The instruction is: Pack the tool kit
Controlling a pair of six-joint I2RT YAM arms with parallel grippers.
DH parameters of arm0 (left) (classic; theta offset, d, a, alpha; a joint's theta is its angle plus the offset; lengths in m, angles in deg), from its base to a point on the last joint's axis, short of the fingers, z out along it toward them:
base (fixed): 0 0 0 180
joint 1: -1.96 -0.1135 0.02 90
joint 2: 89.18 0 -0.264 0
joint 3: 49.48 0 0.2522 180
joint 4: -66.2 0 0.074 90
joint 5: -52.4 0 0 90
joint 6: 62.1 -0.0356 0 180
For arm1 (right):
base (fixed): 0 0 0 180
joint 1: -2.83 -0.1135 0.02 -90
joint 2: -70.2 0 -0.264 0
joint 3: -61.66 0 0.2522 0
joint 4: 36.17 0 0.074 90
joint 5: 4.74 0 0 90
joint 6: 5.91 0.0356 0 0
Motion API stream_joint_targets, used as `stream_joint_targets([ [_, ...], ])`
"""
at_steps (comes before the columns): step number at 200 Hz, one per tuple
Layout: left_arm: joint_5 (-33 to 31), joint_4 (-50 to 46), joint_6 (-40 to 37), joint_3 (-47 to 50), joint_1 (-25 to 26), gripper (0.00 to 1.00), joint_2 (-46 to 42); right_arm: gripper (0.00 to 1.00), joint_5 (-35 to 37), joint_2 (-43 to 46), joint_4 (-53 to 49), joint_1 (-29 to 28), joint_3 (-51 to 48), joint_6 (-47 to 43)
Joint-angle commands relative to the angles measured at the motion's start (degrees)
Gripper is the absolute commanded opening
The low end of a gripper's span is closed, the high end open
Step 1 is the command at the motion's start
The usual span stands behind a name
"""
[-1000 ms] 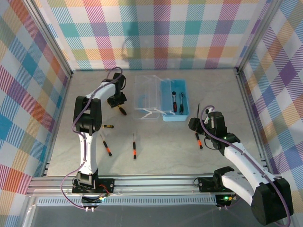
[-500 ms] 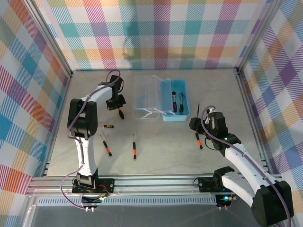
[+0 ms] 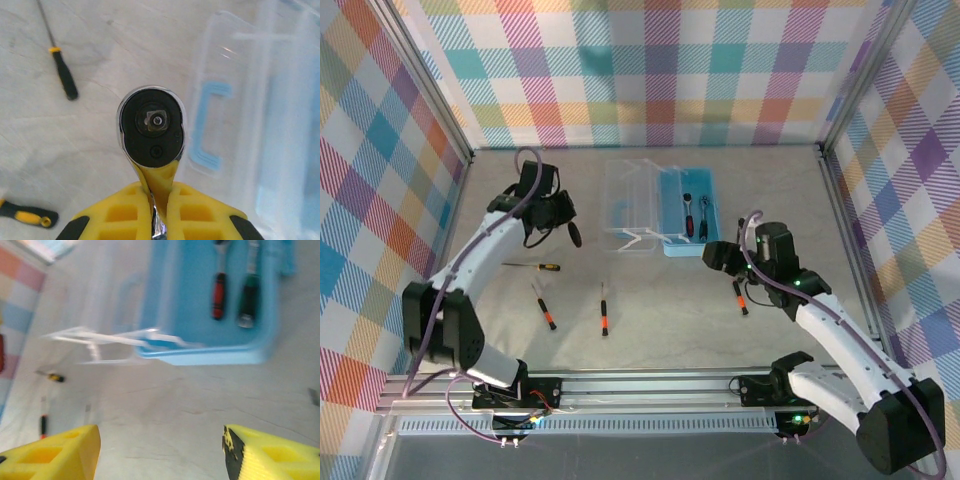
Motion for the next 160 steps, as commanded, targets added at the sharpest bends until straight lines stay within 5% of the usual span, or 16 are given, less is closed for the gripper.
stream_joint_targets([
  [1,2.7,3.5,3.4,3.3,4.5,0.00,-5.6,0.66,-5.8,-2.7,-1.0,-5.0,4.9,-2.0],
  [53,2.2,10.4,11.1,10.6,16.3,0.00,-14.4,0.71,-10.5,-14.9,5.4,-20.9,13.0,-0.7],
  [160,0.0,14.2,16.0,15.8,22.7,0.00,-17.1,0.68,-18.7,-26.7,16.5,-24.1,15.1,6.8],
])
